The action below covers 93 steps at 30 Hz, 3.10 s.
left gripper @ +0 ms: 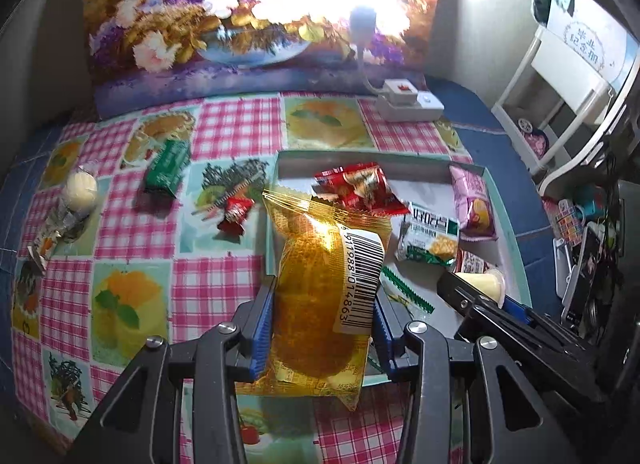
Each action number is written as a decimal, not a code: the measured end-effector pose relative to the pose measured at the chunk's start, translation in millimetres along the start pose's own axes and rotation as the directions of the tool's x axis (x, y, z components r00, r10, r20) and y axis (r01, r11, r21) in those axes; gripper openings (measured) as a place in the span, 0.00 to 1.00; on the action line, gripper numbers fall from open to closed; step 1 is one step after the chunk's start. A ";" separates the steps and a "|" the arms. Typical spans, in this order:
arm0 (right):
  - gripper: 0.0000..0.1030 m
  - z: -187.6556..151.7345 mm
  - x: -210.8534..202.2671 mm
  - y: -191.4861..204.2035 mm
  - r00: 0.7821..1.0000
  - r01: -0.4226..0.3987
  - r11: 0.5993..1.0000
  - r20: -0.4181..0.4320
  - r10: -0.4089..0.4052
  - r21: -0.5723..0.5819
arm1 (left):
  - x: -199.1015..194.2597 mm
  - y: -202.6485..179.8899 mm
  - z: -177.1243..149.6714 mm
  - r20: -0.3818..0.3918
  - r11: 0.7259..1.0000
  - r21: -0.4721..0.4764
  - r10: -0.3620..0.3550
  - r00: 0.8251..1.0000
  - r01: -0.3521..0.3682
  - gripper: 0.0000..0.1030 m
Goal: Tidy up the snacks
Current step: 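Carry the pudding cup to the tray with the right tool while the left tool carries the bread bag, then open the right tool on the pudding cup while the left tool releases the bread bag, then move the right tool to the small red candy packet while the left tool heads to the pastry packet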
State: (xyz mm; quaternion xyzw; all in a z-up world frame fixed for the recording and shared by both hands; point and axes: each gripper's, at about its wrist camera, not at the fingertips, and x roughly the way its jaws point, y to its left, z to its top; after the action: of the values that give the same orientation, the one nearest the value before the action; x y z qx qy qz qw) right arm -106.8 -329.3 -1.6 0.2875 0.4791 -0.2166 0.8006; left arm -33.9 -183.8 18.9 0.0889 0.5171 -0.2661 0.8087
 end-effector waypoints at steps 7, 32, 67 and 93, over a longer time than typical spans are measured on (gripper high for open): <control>0.46 -2.7 20.5 -6.4 0.997 0.036 0.999 -0.066 -0.036 0.003 | 37.9 -1.3 -8.1 -0.139 1.000 0.000 0.005 0.990 -0.005 0.43; 0.46 -2.7 24.8 -7.7 0.996 0.051 0.999 -0.077 -0.050 0.008 | 35.8 4.3 -2.4 -0.133 0.999 -0.037 0.016 0.991 -0.021 0.55; 1.00 2.0 24.0 4.6 0.993 0.113 0.986 -0.012 -0.115 -0.121 | 30.9 53.0 5.0 -0.076 0.960 -0.183 0.203 0.976 -0.214 0.93; 1.00 -11.3 16.8 65.6 1.000 -0.011 0.974 0.009 0.013 -0.228 | -16.0 138.7 13.0 -0.031 0.876 -0.327 0.366 0.930 -0.355 0.93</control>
State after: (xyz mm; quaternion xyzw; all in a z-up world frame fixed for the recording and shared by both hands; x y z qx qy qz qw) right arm -65.7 -274.3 -4.2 0.1957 0.4946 -0.1569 0.8321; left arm 43.6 -67.0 20.6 0.0442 0.5152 -0.0229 0.8556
